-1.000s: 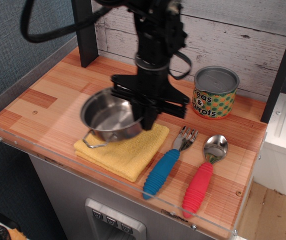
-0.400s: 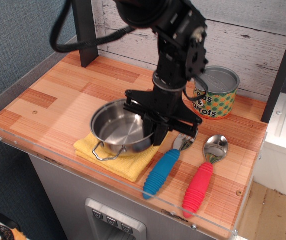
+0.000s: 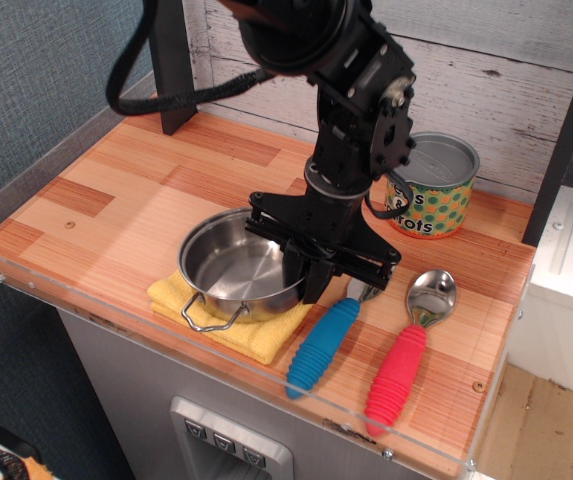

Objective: Put pot on top of orange towel

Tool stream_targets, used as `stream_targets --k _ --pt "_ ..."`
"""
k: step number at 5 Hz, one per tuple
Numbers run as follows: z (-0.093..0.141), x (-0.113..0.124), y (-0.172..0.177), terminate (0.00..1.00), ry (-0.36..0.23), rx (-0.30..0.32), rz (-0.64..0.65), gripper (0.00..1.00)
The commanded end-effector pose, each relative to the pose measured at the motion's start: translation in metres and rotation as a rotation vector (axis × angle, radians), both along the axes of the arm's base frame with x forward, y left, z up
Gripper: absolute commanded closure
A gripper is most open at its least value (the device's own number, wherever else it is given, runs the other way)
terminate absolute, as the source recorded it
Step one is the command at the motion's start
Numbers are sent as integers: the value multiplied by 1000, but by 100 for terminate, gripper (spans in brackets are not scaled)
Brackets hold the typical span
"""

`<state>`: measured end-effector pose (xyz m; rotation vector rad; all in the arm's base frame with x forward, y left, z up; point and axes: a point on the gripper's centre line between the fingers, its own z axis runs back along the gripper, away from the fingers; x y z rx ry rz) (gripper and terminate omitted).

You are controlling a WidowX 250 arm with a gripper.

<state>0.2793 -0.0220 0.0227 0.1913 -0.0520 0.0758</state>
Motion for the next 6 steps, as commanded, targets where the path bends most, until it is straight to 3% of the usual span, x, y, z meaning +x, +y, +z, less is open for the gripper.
stream_targets --k 1,2,3,6 --pt "-1 3 3 0 3 -37 -16 100" --pt "5 6 5 0 7 -92 -40 0" --pt "21 7 7 0 -26 -146 -55 0" --pt "81 15 38 0 -193 -194 54 0"
